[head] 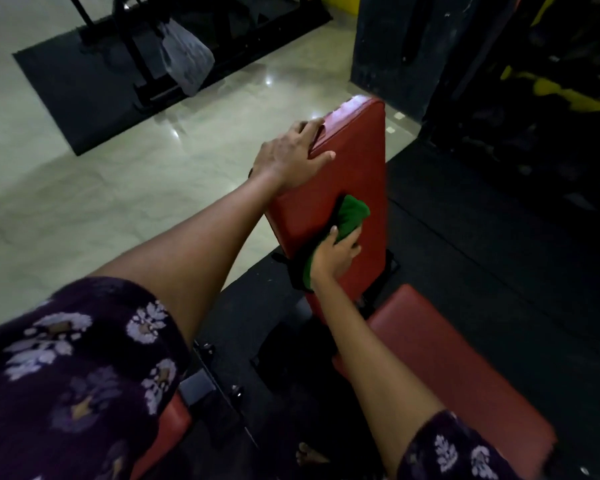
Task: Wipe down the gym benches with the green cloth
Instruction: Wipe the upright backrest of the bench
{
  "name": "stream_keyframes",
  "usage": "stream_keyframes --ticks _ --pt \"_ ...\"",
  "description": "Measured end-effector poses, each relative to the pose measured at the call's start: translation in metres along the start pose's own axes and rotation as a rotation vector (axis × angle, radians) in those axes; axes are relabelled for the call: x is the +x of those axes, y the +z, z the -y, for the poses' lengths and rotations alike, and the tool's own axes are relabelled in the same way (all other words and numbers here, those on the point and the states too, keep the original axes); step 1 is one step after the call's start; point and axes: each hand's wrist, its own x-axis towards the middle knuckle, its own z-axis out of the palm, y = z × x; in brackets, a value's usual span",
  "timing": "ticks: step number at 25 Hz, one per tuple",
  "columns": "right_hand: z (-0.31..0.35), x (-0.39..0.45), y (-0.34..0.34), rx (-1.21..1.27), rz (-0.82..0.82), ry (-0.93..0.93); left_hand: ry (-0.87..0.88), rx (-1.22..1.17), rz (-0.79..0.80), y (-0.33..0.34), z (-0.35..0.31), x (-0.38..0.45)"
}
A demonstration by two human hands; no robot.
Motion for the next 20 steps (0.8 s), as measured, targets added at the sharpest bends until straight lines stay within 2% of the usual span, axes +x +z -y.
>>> stream_keyframes --ticks 5,10,14,16,18,20 --pt "-0.011 -0.030 0.004 0.016 0.059 -0.102 0.012 -0.094 -0.008 -0.001 -0.001 -0.003" --pt "-0.003 -0.011 0.000 0.074 0.078 0.146 0.000 -0.078 0.026 -0.004 0.003 -0.002" --pt "-0.013 -0.030 -0.008 0.104 0.125 0.071 -0.004 -0.001 0.074 0.001 0.000 -0.008" --pt "-0.017 -0.021 -0.012 0.090 0.063 0.096 0.025 0.029 0.120 -0.001 -0.001 -0.005" --pt "-0.009 -0.006 -0.010 0.077 -0.022 0.219 0.046 0.044 0.166 -0.002 -0.001 0.000" --pt "0.002 0.000 -0.006 0.069 -0.036 0.281 0.063 0.069 0.164 0.000 -0.002 0.002"
